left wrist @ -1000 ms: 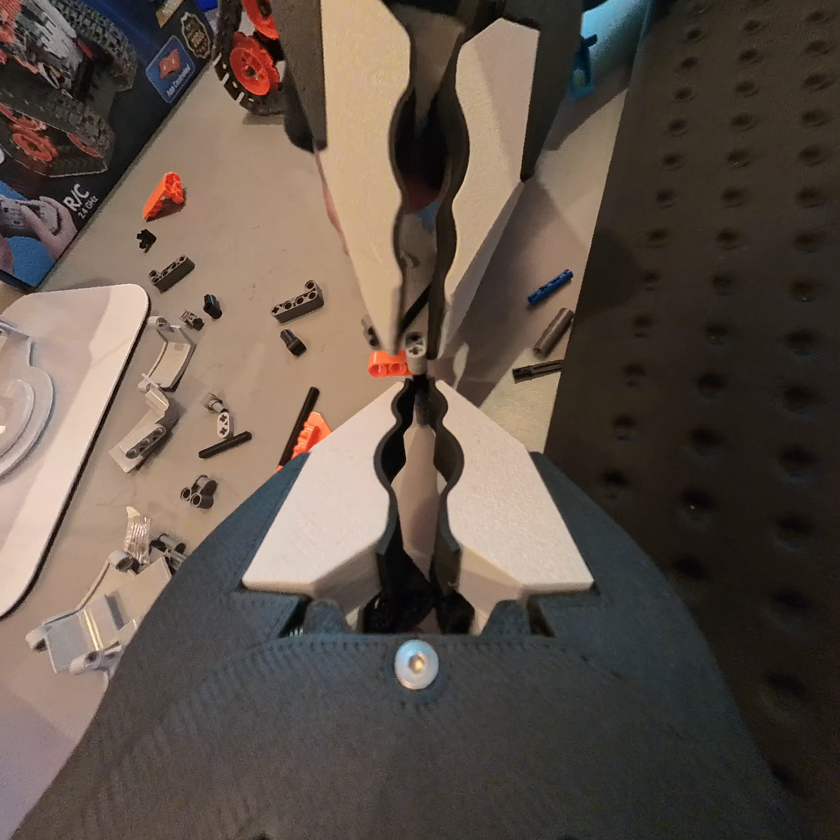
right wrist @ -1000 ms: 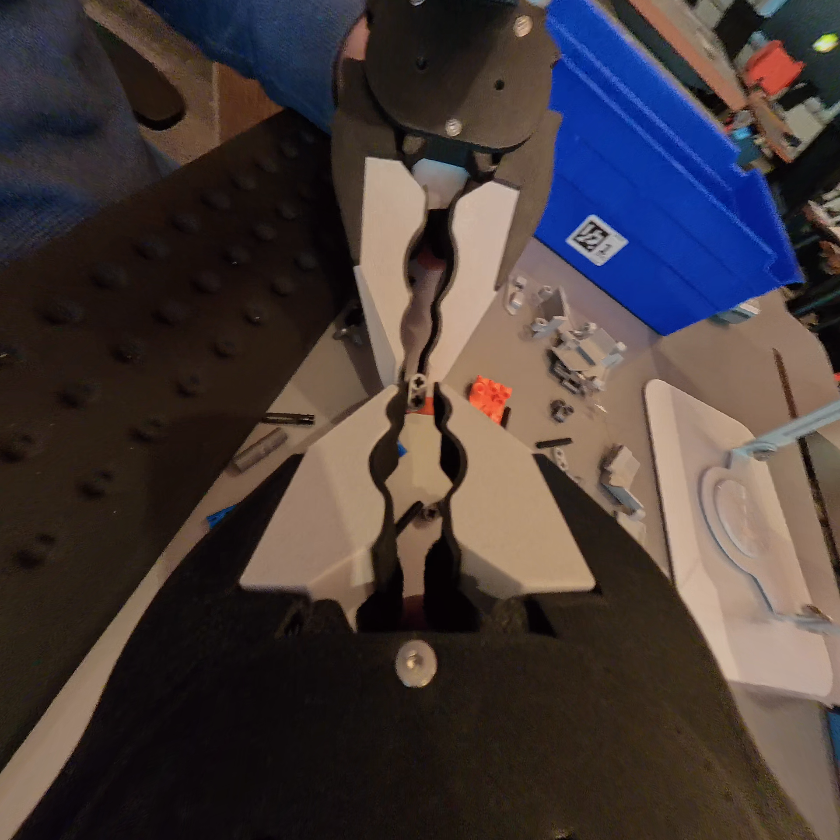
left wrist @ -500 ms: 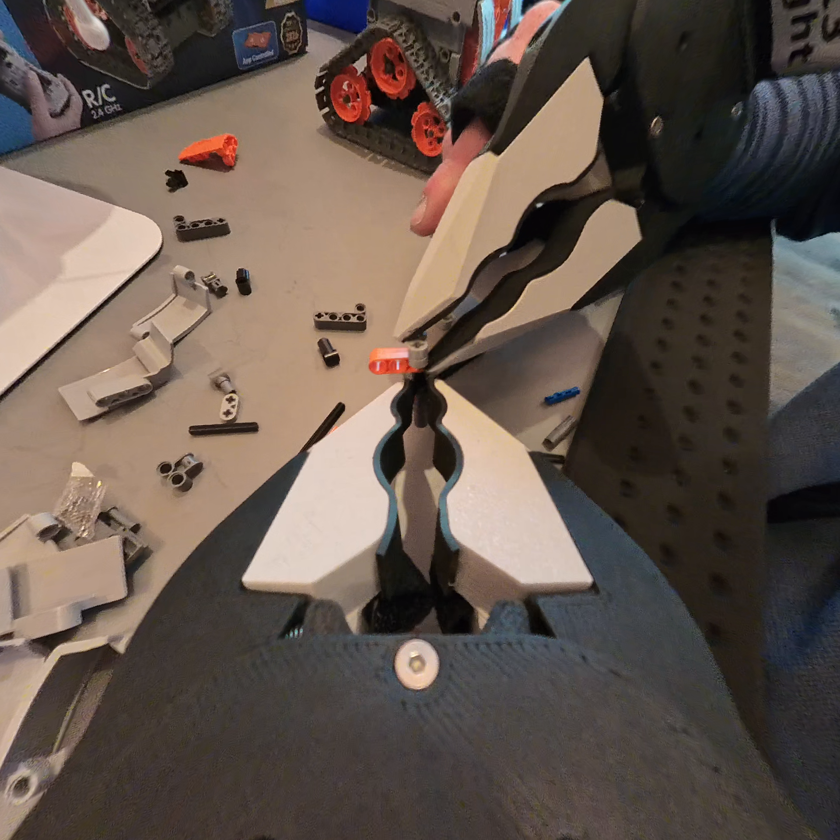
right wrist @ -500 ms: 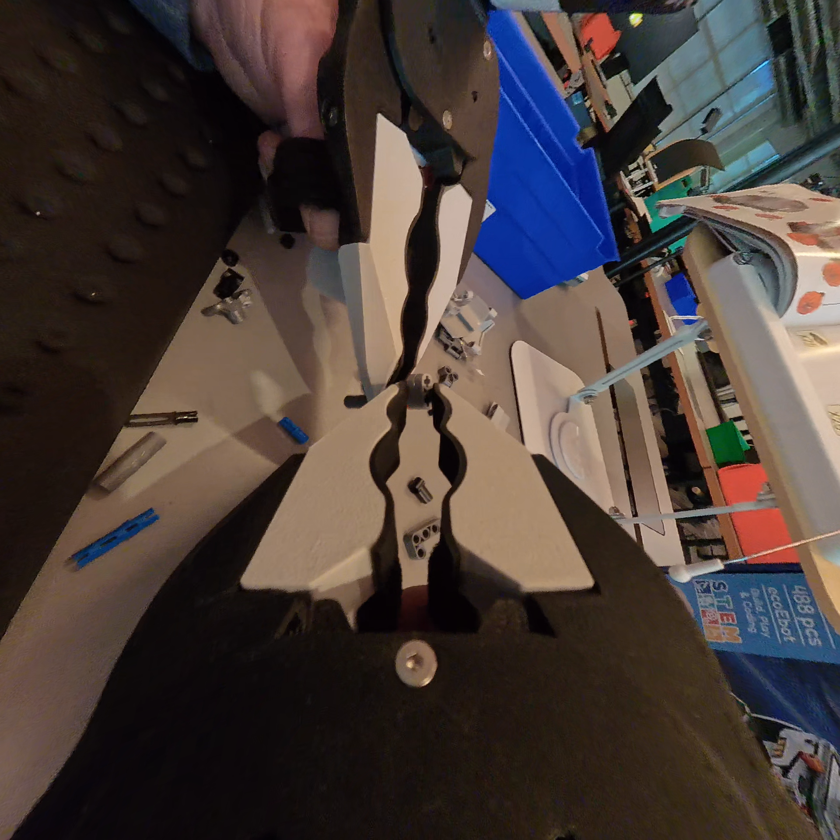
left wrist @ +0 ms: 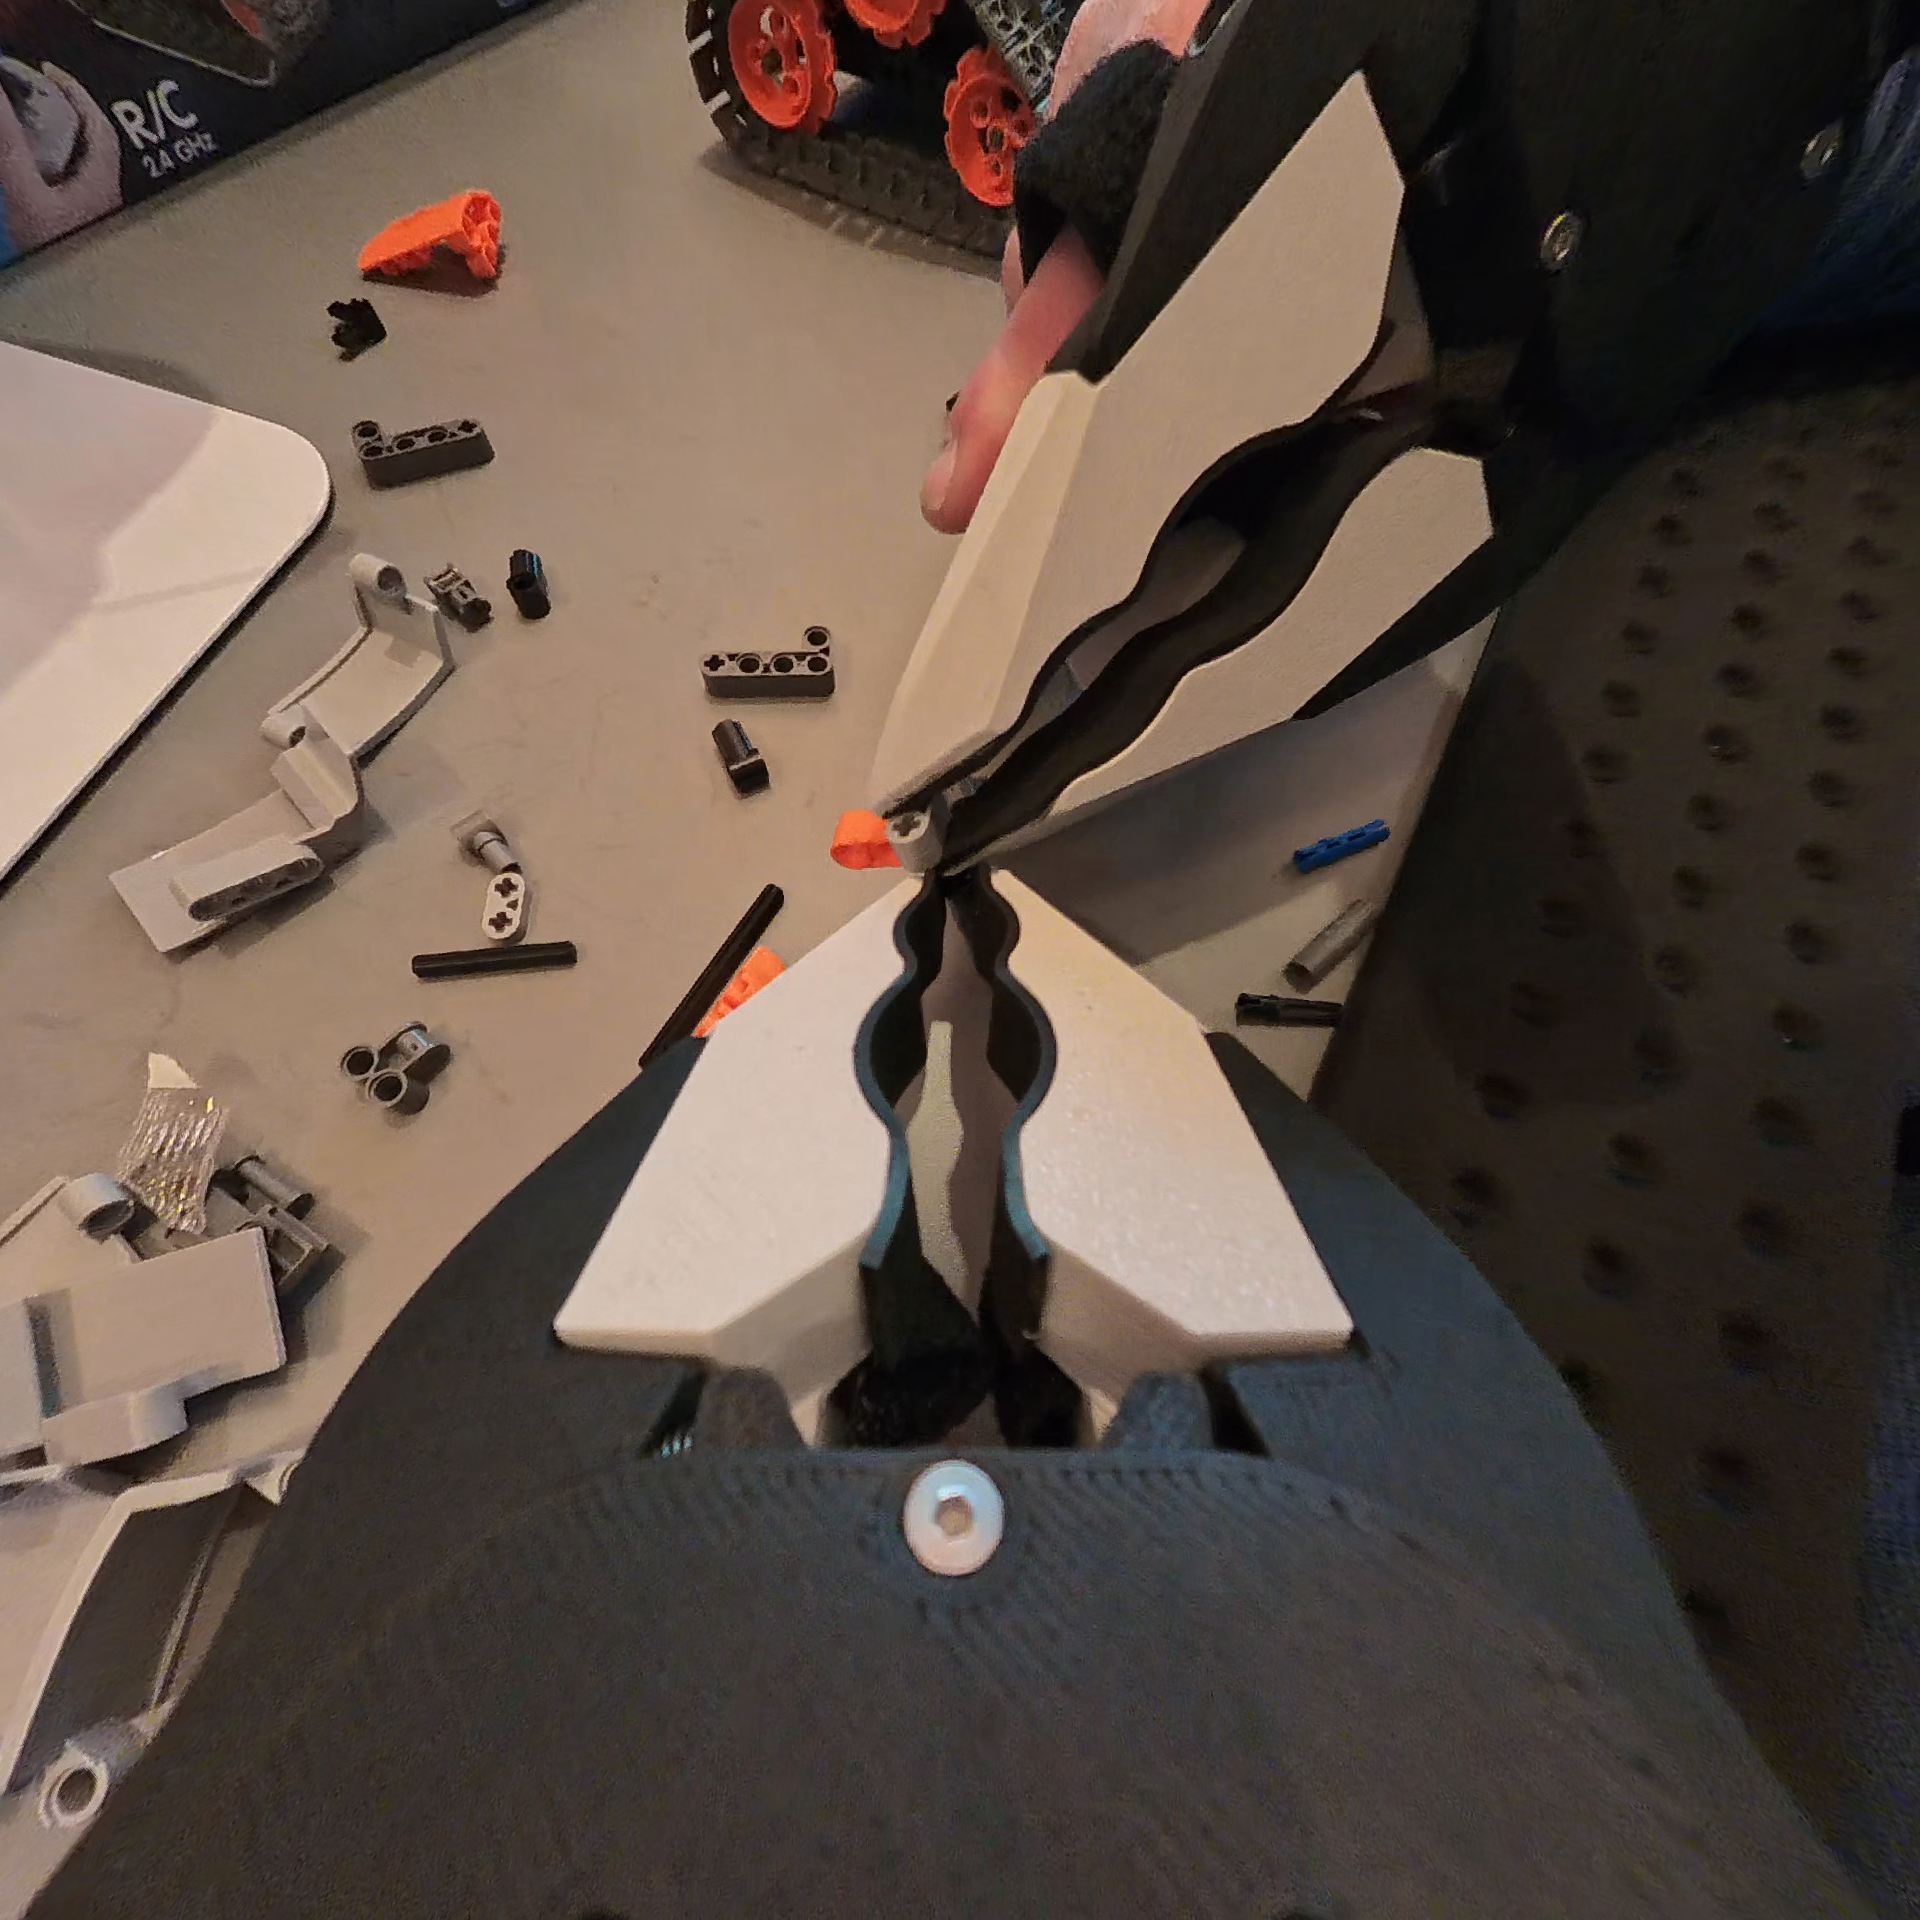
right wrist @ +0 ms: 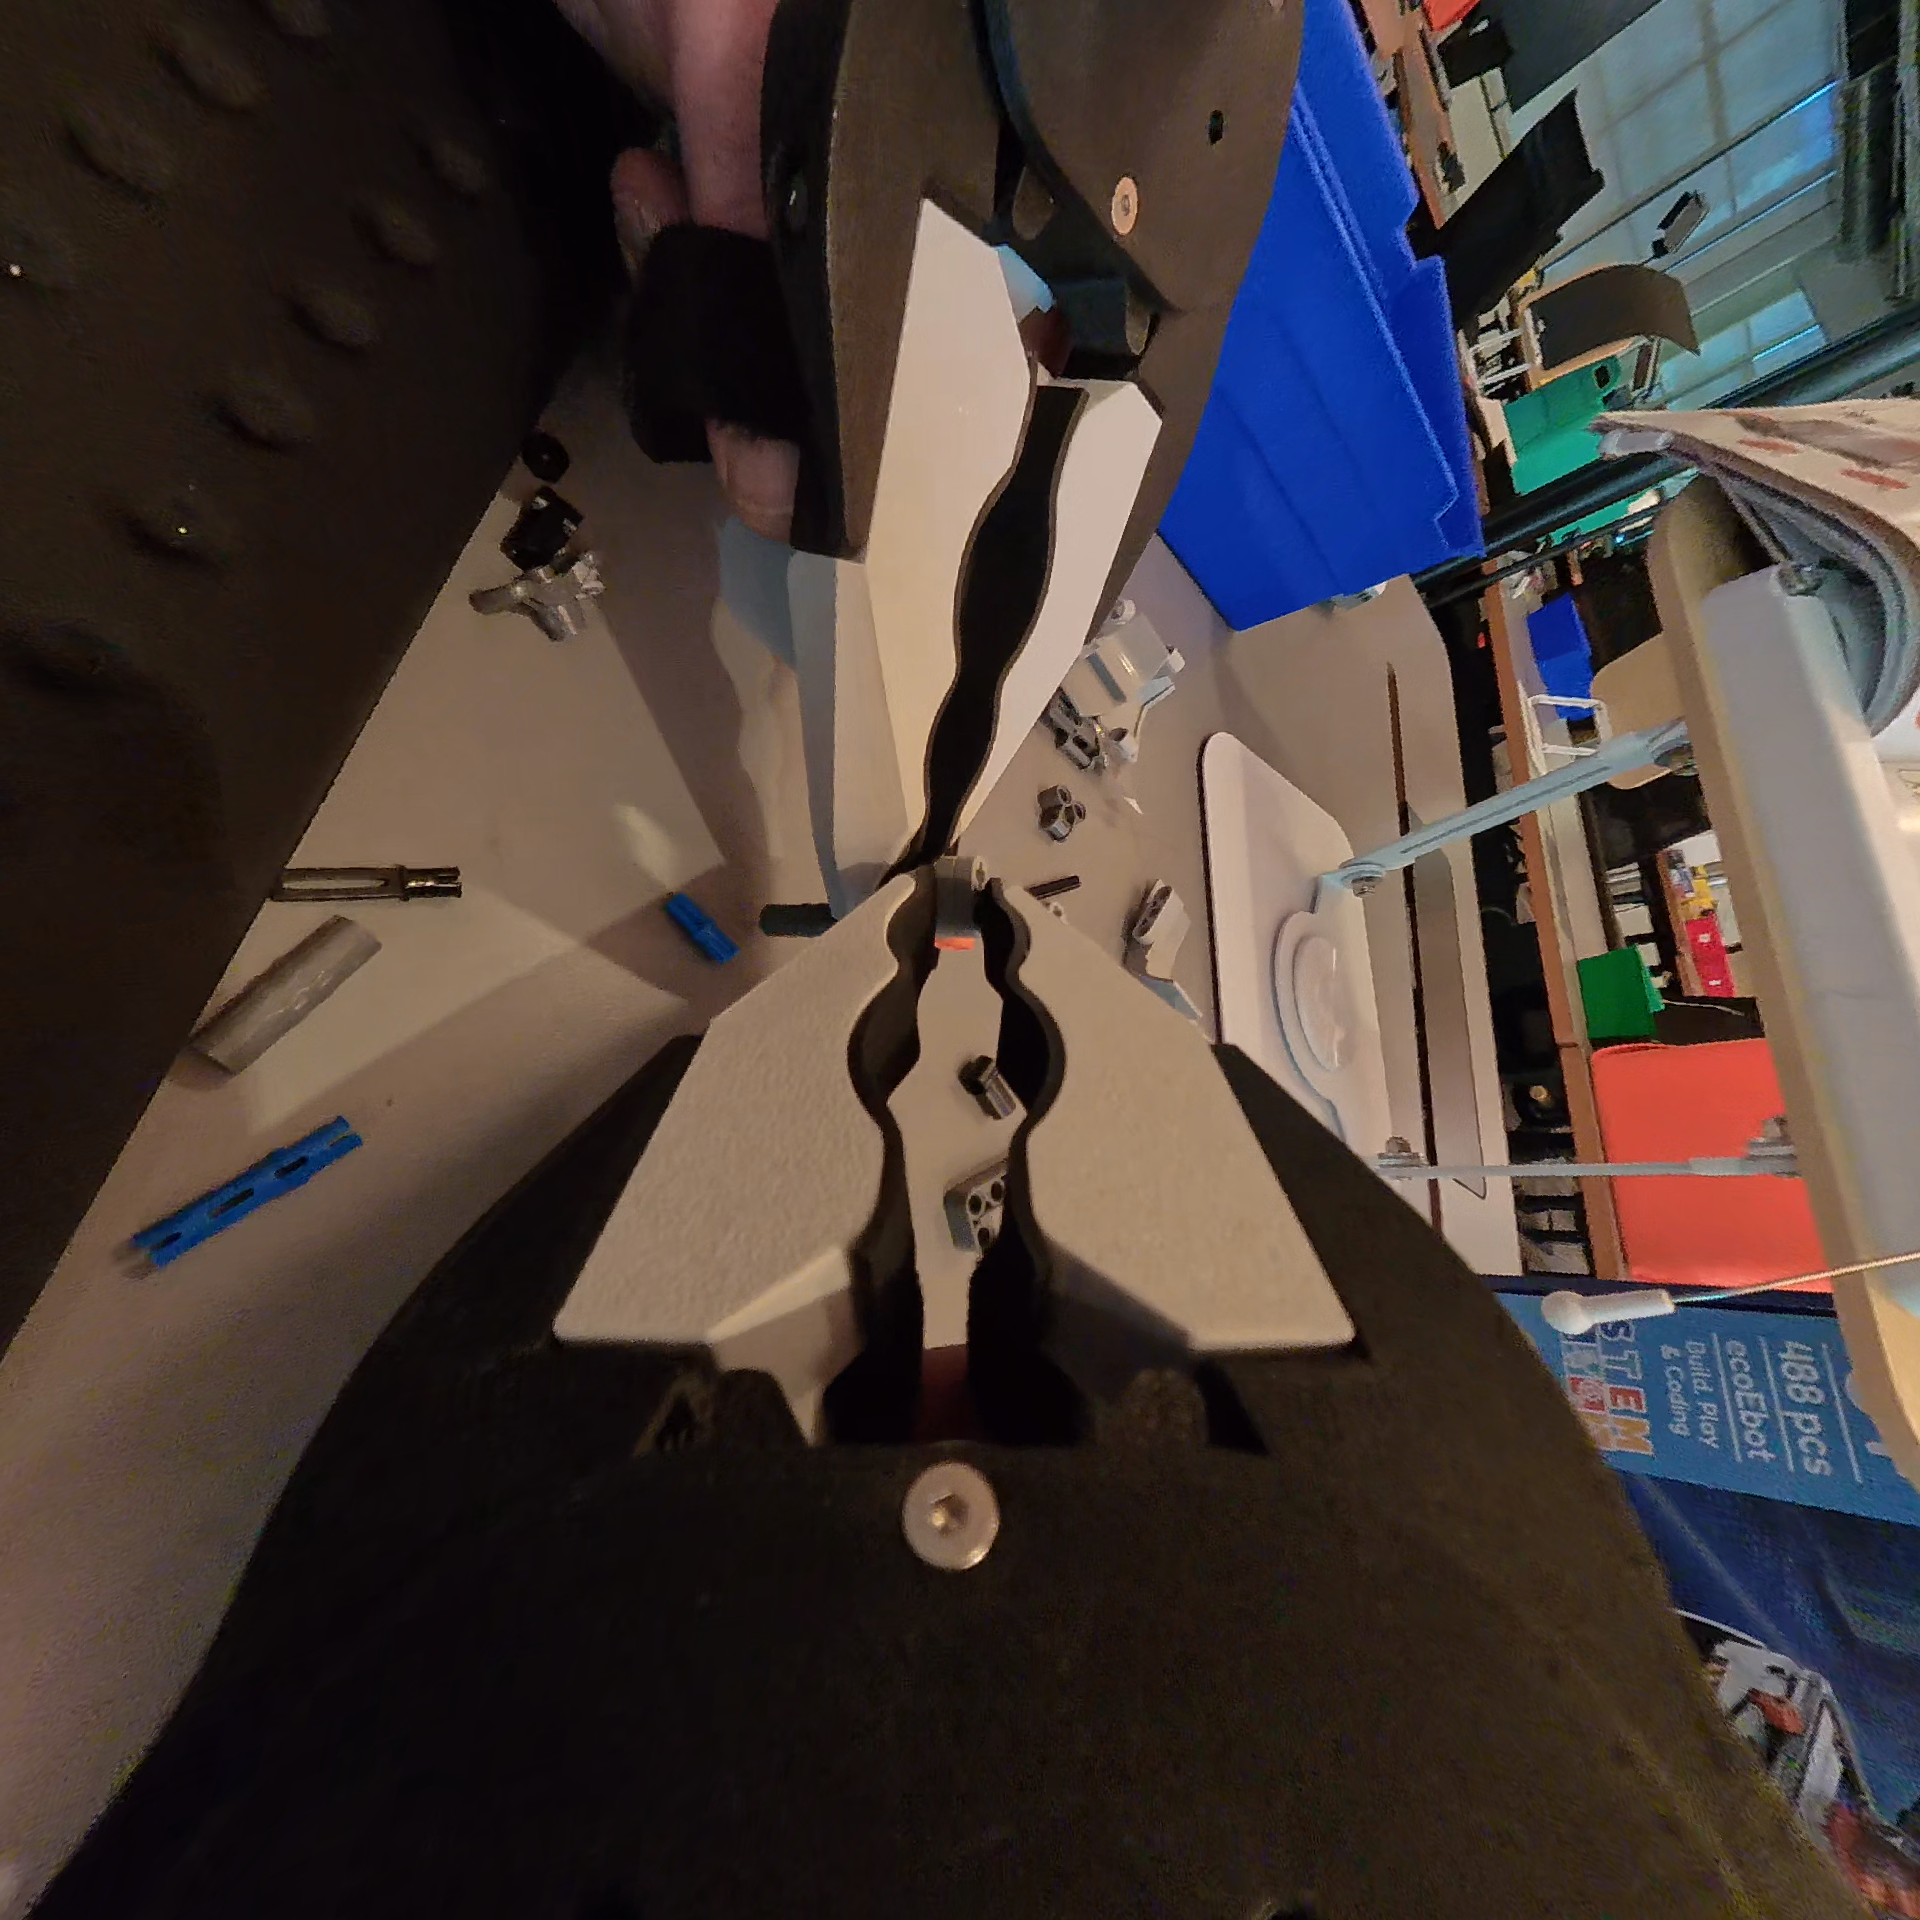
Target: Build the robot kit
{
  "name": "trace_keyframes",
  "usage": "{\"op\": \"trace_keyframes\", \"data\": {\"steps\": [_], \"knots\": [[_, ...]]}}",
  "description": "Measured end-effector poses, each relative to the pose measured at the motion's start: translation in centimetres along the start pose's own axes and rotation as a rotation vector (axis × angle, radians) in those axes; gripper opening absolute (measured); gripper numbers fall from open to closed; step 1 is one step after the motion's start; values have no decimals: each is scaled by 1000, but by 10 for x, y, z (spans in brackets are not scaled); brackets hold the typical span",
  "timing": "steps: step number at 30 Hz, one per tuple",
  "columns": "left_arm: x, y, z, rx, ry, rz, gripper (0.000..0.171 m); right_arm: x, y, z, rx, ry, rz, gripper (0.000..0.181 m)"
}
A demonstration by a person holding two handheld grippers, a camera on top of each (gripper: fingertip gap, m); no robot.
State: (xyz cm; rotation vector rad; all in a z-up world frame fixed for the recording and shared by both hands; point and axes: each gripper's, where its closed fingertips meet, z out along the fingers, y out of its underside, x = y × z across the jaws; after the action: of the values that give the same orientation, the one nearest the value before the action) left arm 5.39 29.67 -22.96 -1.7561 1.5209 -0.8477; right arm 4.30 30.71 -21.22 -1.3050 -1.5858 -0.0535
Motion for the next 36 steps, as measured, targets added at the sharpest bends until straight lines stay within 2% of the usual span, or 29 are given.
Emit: {"op": "trace_keyframes", "data": {"steps": [6, 10, 15, 20, 29, 30, 34, 36], "knots": [[-2, -1, 0, 0, -41, 45, 4, 1, 0, 0, 3, -1, -4, 7], [1, -9, -5, 35, -43, 68, 5, 13, -8, -9, 42, 4, 66, 20], [-1, -19, -6, 43, -77, 108, 4, 15, -9, -15, 39, -8, 79, 8], [-5, -35, -6, 53, -132, 176, 4, 28, -6, -25, 23, 44, 106, 7], [-18, -70, -5, 52, -369, 488, 4, 48, 2, -58, 71, 128, 126, 5], [-21, -72, -4, 38, -403, 521, 0, 49, 1, -62, 90, 129, 143, 2], [-32, -81, -7, 17, -512, 644, 0, 65, 8, -77, 163, 105, 394, 15], [-31, -83, -6, 6, -526, 687, 0, 70, 16, -78, 163, 98, 487, 16]]}}
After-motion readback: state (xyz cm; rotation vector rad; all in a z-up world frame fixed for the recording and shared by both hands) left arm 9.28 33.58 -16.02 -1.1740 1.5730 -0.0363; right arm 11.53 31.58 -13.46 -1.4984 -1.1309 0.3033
